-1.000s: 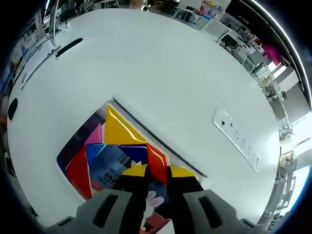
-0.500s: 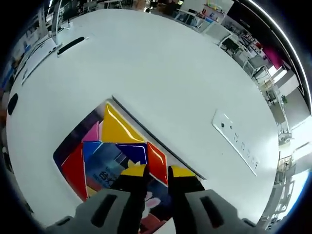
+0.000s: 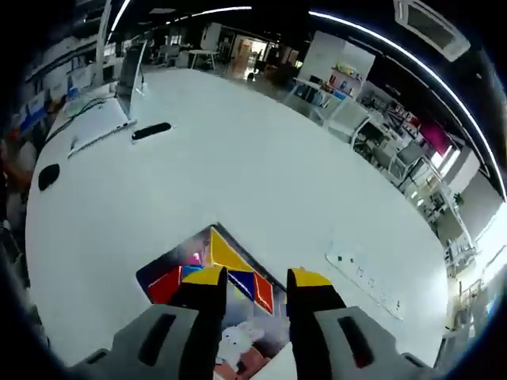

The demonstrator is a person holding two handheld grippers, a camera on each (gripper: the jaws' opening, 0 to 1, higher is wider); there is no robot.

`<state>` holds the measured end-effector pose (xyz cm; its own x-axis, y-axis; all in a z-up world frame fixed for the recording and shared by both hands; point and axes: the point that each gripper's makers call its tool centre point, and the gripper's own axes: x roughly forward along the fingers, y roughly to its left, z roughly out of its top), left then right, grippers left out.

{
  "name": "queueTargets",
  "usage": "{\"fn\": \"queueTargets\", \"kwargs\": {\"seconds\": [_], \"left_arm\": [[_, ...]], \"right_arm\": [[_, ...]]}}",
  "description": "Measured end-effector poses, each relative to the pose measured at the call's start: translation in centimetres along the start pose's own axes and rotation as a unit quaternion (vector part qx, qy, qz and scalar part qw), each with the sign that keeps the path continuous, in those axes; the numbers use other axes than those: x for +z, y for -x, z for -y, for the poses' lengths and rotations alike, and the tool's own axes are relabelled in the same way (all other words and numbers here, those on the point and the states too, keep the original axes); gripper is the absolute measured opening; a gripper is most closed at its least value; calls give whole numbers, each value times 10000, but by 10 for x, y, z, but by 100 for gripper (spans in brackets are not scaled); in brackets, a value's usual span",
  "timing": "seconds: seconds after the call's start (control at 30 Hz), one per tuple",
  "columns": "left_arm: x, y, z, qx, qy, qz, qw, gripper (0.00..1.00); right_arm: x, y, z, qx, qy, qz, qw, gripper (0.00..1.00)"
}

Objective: Pick up the tangram pieces one by one and place each piece onto its matching region on the pattern sheet, fitting the shapes together until the outline on the sheet is completely filled by the tangram pieces

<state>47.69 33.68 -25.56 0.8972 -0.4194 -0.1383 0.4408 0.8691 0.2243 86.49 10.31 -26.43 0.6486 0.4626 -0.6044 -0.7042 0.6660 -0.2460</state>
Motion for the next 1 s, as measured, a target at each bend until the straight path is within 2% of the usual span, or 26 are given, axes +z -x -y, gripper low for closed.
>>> {"fn": "queueTargets", "kwargs": {"seconds": [0.03,0.13,0.27,0.37,0.53,0.77,0.87,0.93,1.0], "left_arm": [[1,0,1,2,-10,15,10000,28],[5,-1,1,0,-12,63,10000,28],[17,-3,1,-29,48,242,9997,28],[23,-5,2,-45,86,350,9993,28],[25,-7,4,-63,81,363,9993,28],[26,-3,13,-256,169,414,9987,28],[31,0,17,-279,156,467,9984,28],[34,1,20,-307,154,515,9981,28],[38,2,22,-335,175,596,9975,28]], "right_arm": [[3,11,-2,23,-65,236,9997,31],[-4,46,-13,36,-68,655,9978,31],[-17,102,-26,67,-124,1352,9907,31],[-36,136,-33,71,-119,1558,9877,31],[-62,191,-44,61,-316,2144,9762,31],[-116,243,-54,-139,-570,2405,9689,31],[-126,262,-60,-281,-558,2601,9636,31],[-133,269,-62,-344,-506,2640,9626,31],[-134,278,-66,-416,-600,2838,9561,31]]}}
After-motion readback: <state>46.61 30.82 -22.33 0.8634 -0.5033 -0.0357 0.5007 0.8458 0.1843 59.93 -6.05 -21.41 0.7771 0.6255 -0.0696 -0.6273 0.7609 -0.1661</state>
